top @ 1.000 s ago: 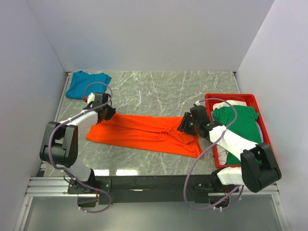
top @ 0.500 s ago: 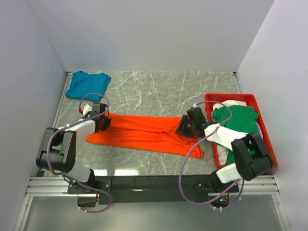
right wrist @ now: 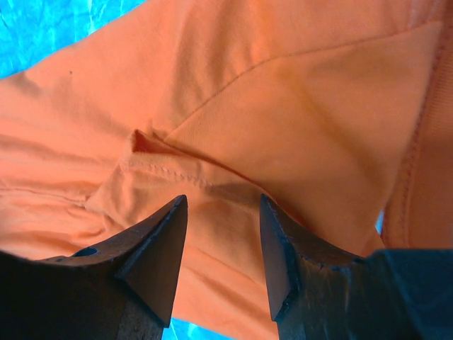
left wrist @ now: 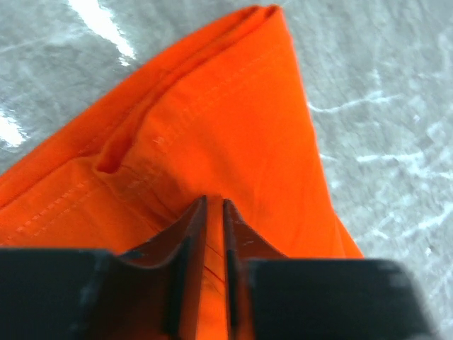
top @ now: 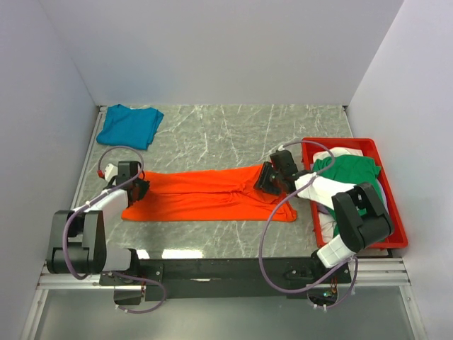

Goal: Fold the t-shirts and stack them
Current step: Fold the tshirt

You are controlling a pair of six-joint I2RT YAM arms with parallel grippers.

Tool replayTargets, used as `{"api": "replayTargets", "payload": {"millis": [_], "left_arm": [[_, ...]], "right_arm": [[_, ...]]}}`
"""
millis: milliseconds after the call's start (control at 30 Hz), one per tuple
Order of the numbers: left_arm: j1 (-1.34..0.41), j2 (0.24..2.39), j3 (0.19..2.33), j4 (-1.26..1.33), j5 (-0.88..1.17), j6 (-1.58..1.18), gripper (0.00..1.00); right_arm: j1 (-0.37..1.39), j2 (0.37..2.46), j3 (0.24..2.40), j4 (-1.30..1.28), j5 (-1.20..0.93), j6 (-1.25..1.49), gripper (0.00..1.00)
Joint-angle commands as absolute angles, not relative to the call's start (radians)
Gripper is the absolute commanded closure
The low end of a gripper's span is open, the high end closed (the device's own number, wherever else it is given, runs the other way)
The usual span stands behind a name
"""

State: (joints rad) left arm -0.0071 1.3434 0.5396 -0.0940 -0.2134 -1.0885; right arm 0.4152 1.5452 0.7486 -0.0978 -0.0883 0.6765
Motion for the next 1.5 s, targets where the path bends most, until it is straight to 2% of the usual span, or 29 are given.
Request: {"api": "replayTargets", "payload": {"millis": [0,200,467,733,800,900,1000,1100,1200,1467], "left_arm": [[-0.005,1.287,0.546,-0.066,-0.176,-1.025,0.77],[-0.024,1.22,0.59,-0.09,-0.161,-1.006,0.61],[-0.13,1.215,0.672,-0.117,-0.115,-0.957,0.55],[-0.193,1.232,0.698,-0.106,-0.058,-0.928,0.55],[-0.205,1.238,0.709,-0.109,-0.049,-0.917,0.55],[-0.219,1.259,0.73,-0.11,-0.037,-0.905,0.56],[-0.251,1.281,0.755,-0.115,-0.029,-0.885,0.57],[-0.278,1.307,0.779,-0.114,-0.02,-0.868,0.57],[-0.305,1.344,0.805,-0.112,-0.008,-0.853,0.57],[-0.393,1.46,0.871,-0.103,0.029,-0.831,0.57]], "right_arm": [[0.433,1.476,0.776,-0.149,-0.049,0.637,0.47],[0.514,1.537,0.914,-0.241,0.064,0.601,0.47],[0.54,1.687,1.069,-0.262,0.137,0.583,0.47],[0.595,1.756,1.124,-0.301,0.17,0.598,0.52],[0.615,1.752,1.118,-0.314,0.187,0.609,0.55],[0.627,1.724,1.094,-0.316,0.199,0.627,0.67],[0.638,1.694,1.071,-0.321,0.207,0.643,0.86],[0.646,1.66,1.048,-0.322,0.201,0.655,0.96],[0.658,1.62,1.022,-0.324,0.198,0.669,1.0],[0.699,1.508,0.934,-0.304,0.167,0.712,0.99]]}}
